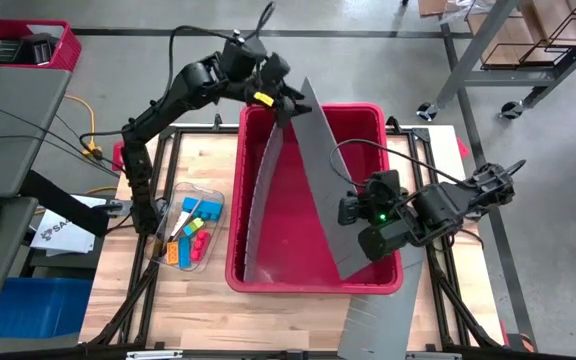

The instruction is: Sort Items/Unsort Items

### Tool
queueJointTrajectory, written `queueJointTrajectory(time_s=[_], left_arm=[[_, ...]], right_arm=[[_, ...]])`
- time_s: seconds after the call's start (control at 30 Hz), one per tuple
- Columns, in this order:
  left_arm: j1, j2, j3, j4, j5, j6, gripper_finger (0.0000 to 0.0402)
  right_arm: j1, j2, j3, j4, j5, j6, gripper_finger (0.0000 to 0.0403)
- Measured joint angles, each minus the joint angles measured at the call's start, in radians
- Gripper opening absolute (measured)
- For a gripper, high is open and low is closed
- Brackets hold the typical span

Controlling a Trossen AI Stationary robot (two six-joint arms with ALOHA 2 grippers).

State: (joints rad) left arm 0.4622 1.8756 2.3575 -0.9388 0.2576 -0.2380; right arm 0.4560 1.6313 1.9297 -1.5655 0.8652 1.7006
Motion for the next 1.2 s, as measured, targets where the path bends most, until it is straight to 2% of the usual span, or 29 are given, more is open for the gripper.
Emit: queueJointTrajectory(time_s=[0.13, 0.2, 0.3, 0.43, 0.67, 0.83, 1.03, 1.2], left_arm=[[0.061, 0.006, -0.003, -0.003, 0.154, -0.262, 0.0255], [0.085, 0.007, -0.004, -0.018, 0.198, -0.355, 0.0255], [0.101, 0.008, -0.004, -0.037, 0.166, -0.443, 0.0255], [0.100, 0.019, -0.004, -0.094, 0.130, -0.484, 0.0255], [0.095, 0.018, -0.005, -0.110, 0.123, -0.427, 0.0255], [0.124, 0.006, -0.004, -0.140, 0.118, -0.326, 0.0255], [0.183, 0.006, -0.004, -0.384, 0.106, -0.183, 0.0255], [0.223, -0.020, -0.004, -0.518, 0.045, -0.040, 0.0255]], right_arm=[[-0.023, 0.038, 0.000, 0.003, -0.023, -0.050, 0.0001], [-0.031, 0.052, 0.000, -0.004, -0.028, -0.052, 0.0001], [-0.045, 0.075, 0.000, 0.001, -0.028, -0.065, 0.0001], [-0.053, 0.084, -0.001, 0.023, -0.024, -0.104, 0.0001], [0.000, 0.081, 0.119, 0.017, 0.015, -0.176, 0.0000], [0.048, 0.080, 0.205, -0.008, -0.033, -0.209, 0.0000], [0.058, 0.074, 0.250, -0.004, -0.068, -0.296, 0.0000], [0.043, 0.034, 0.272, -0.006, -0.019, -0.401, 0.0000]])
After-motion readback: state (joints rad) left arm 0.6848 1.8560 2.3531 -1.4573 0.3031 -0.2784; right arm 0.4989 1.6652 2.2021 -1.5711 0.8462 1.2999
